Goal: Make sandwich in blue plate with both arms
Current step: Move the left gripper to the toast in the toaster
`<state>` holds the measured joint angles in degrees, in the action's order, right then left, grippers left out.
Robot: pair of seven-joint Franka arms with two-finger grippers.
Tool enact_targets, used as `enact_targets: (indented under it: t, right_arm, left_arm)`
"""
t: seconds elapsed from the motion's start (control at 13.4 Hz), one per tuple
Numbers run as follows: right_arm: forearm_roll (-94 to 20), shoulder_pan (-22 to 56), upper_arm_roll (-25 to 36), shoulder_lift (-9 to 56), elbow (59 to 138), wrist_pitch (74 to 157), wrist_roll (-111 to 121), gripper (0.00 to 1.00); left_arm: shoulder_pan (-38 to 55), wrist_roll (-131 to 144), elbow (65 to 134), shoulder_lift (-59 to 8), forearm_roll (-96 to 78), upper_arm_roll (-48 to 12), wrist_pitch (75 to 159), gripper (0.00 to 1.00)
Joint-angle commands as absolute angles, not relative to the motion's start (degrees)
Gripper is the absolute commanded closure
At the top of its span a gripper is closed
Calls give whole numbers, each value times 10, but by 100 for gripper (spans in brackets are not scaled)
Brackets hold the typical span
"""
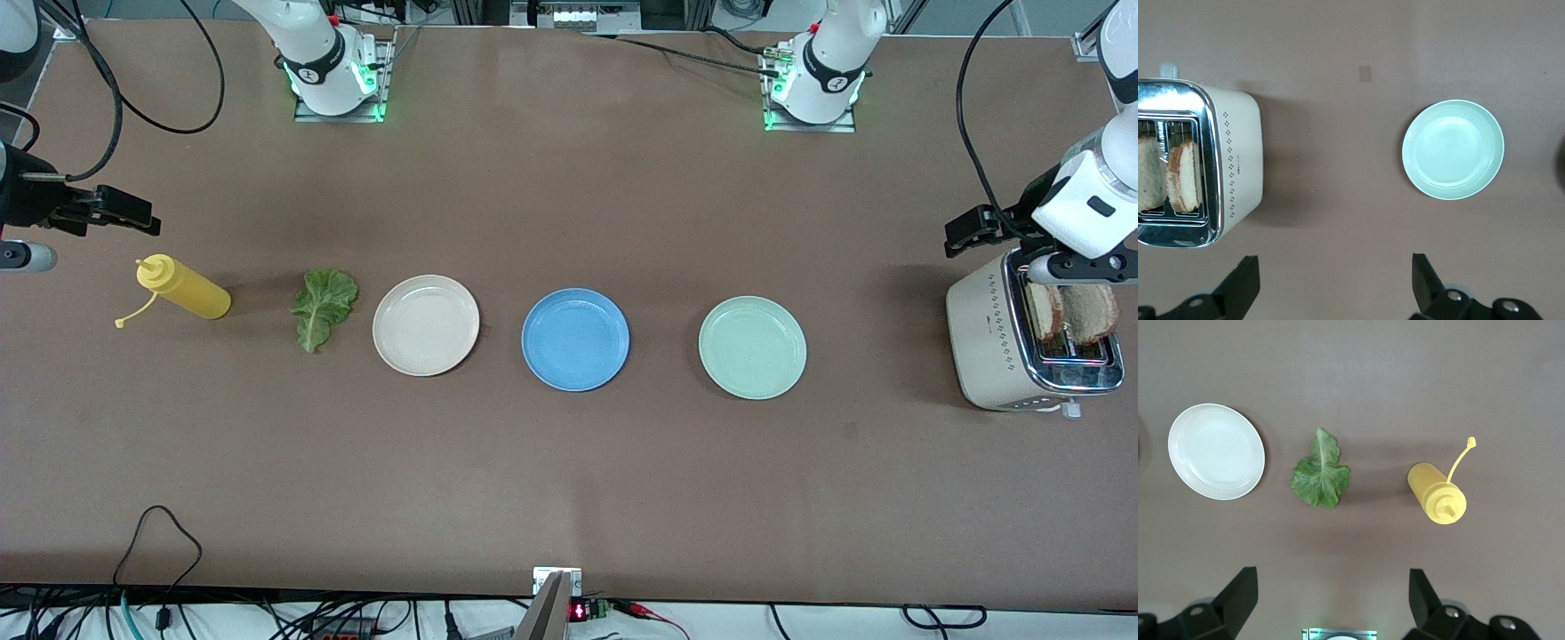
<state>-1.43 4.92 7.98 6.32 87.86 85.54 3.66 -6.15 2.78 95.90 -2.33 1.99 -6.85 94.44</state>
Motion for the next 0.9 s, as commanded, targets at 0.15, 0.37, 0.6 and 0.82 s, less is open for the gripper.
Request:
enact_targets:
  t: [0.15, 0.37, 0.6, 0.82]
  right_arm:
    - [-22, 48, 79, 47, 895, 859, 39, 0]
    - [-22, 48, 79, 47, 895, 858, 38, 0]
    - [-22, 48, 79, 48, 895, 858, 34, 0]
    - [-22, 47, 79, 53, 895, 853, 34, 0]
  left_arm:
    - [-65, 24, 976, -6, 6, -67, 953, 0]
    - [-81, 19, 976, -19, 7, -63, 955, 0]
    - [-130, -19, 969, -57, 7, -64, 968, 0]
    - [-181, -117, 969, -104, 13, -63, 1010, 0]
